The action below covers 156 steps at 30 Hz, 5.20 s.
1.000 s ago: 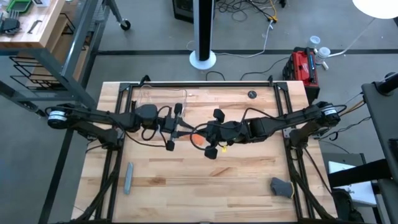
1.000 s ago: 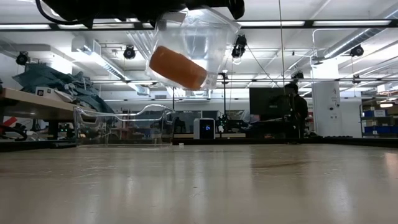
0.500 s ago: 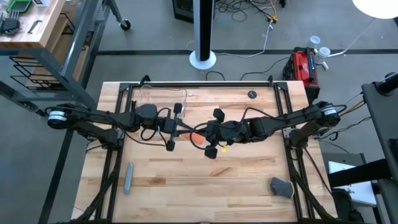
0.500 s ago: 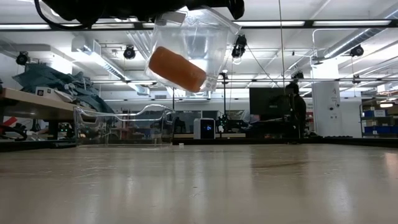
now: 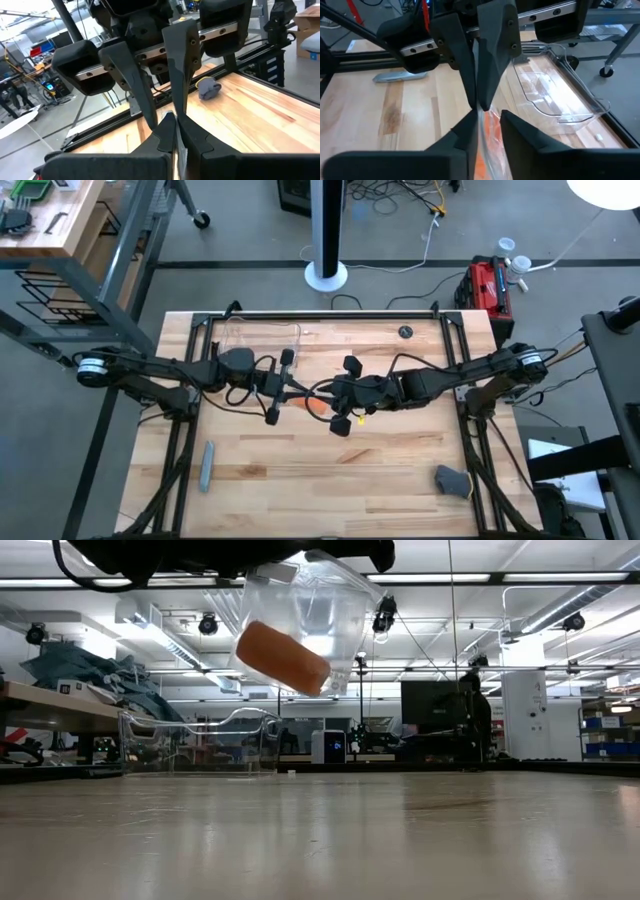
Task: Roll bandage
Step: Close the transparent zip bag
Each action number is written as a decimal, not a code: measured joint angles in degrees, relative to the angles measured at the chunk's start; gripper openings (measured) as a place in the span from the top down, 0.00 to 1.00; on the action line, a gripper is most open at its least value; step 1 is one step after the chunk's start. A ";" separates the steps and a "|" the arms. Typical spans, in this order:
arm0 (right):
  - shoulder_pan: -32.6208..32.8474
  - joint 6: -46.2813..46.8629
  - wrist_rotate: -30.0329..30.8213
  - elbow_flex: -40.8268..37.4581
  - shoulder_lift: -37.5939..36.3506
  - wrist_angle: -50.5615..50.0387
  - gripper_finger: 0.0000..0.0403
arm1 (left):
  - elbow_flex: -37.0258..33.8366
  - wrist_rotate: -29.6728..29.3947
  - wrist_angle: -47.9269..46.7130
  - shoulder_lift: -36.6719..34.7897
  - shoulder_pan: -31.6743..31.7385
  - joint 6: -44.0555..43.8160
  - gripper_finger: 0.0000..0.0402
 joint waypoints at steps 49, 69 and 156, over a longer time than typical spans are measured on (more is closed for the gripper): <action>-0.77 1.86 -4.15 0.00 -0.20 -6.41 0.99 | -0.20 1.51 -1.42 -1.01 0.00 0.42 1.00; -1.50 5.21 -11.13 0.07 -2.32 -10.03 0.98 | -0.17 1.41 -1.42 -0.98 -0.02 0.72 1.00; -1.62 5.96 -6.84 -0.02 -0.59 -11.70 1.00 | 2.56 -0.56 -1.48 2.03 0.22 -3.24 0.93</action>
